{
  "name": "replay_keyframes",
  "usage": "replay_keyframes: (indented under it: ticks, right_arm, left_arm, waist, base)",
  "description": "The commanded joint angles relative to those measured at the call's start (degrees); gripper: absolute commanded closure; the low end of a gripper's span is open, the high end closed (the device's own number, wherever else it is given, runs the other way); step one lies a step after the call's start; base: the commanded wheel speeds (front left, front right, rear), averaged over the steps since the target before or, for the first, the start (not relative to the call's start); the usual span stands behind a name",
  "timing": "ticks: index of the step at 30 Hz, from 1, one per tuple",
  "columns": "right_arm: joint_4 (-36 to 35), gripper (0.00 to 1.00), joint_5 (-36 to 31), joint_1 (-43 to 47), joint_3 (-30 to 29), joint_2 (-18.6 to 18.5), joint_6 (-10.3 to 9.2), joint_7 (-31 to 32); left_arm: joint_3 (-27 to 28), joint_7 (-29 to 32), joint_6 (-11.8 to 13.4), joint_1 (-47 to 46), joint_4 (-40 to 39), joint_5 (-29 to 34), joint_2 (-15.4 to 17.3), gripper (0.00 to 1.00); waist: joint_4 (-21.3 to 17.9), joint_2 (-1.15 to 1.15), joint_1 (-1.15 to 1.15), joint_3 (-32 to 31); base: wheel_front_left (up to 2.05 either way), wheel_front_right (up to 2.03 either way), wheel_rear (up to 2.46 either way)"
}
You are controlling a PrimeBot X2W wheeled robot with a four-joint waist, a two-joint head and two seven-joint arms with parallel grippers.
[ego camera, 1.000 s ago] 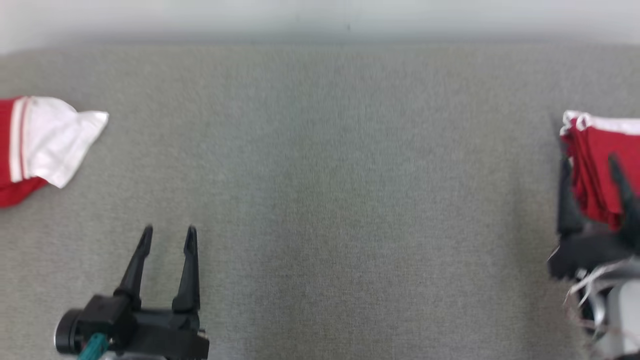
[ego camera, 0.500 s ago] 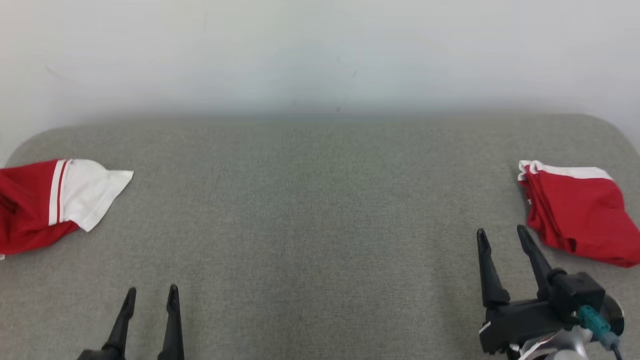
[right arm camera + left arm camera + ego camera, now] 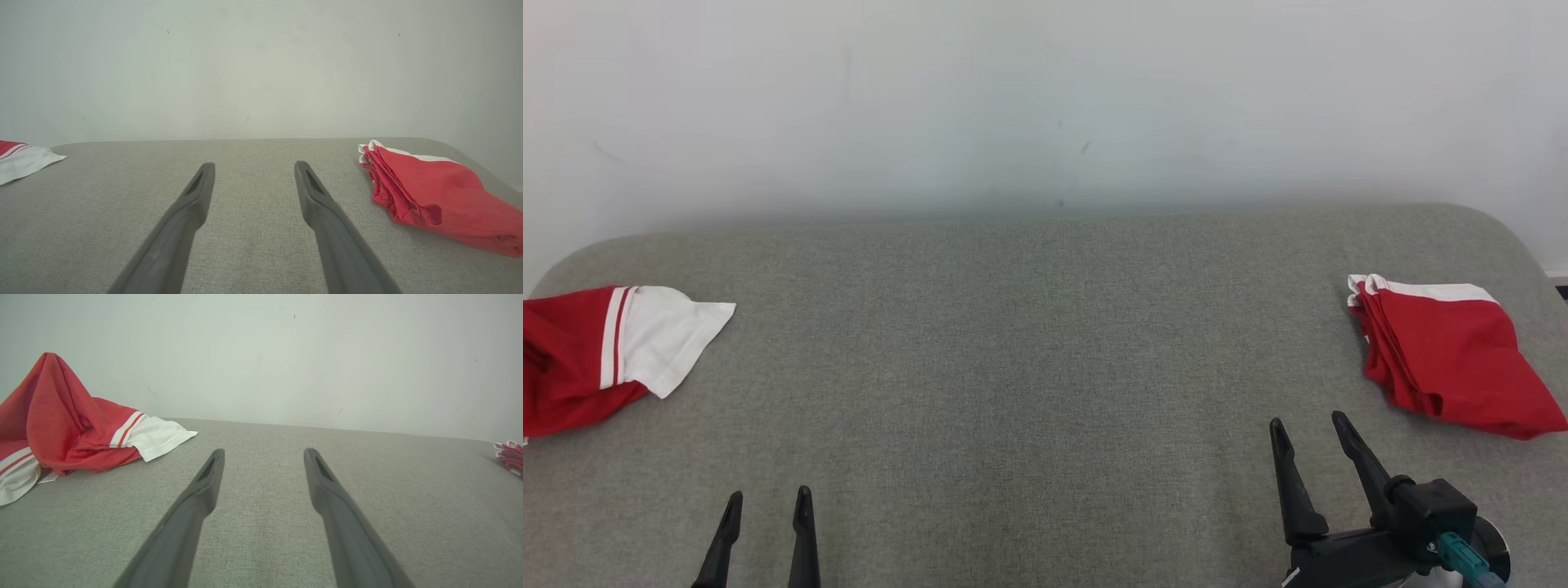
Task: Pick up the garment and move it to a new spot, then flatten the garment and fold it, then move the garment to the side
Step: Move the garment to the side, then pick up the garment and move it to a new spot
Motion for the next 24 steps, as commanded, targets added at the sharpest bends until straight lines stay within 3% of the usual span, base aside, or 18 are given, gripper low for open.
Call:
replay_keyframes:
  ticks: [1,16,24]
  right_arm:
    - [-0.3,0.0,0.04,0.24,-0.02,0.08,-0.13,-0.01]
    - [0.53,0.0,0.13,-0.22,-0.44,0.1,-0.13,-0.37]
    - [0.32,0.0,1.38,1.16,-0.48,0.08,-0.13,-0.02]
  left_arm:
    - [0.24,-0.18,0.2,0.75,-0.12,0.38,-0.18,0.0]
    - [0.23,-0.18,0.89,0.73,-0.58,0.2,-0.32,0.0]
    - [0.02,-0.18,1.08,0.43,-0.48,0.65,-0.31,0.0]
  waist:
    - [0.06,0.0,0.0,0.05]
    - [0.65,0.0,0.0,0.34]
    - [4.63,0.0,0.0,0.43]
  base:
    - [0.0,0.0,0.0]
    - [0.0,0.0,0.0]
    - [0.0,0.0,0.0]
